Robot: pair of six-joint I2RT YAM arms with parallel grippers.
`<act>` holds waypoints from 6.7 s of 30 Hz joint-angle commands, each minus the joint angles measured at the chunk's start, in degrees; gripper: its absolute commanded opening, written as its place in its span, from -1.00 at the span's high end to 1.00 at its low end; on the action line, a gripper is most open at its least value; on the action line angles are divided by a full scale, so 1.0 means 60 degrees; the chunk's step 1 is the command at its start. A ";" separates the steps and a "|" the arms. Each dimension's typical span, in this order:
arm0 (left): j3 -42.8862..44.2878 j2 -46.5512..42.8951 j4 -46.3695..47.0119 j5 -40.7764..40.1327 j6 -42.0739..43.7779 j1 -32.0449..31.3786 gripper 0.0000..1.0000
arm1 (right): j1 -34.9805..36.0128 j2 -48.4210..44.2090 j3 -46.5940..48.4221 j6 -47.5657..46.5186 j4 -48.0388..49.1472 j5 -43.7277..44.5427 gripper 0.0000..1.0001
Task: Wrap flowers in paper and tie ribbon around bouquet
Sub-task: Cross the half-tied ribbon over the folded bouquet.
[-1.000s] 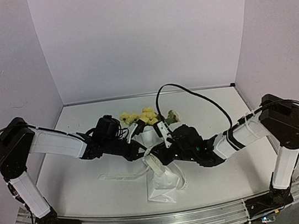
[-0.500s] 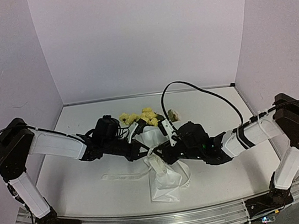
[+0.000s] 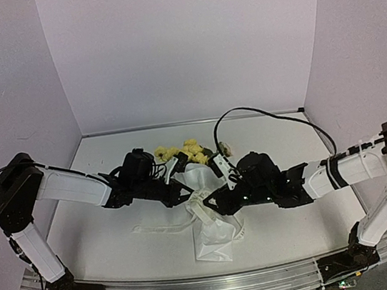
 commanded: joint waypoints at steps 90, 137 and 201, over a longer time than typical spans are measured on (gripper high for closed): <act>-0.0072 0.0081 0.0734 -0.3184 -0.2423 -0.1127 0.98 | 0.0373 0.0130 0.0905 -0.1158 -0.6212 0.1665 1.00; 0.1080 0.0055 -0.1482 -0.1617 0.0152 -0.1303 0.44 | 0.0369 -0.0016 0.0733 -0.1065 -0.5695 0.1347 1.00; 0.2910 0.0238 -0.4215 -0.0569 0.1880 -0.1048 0.43 | -0.1860 -0.1042 -0.0419 0.0351 -0.4766 -0.0009 -0.08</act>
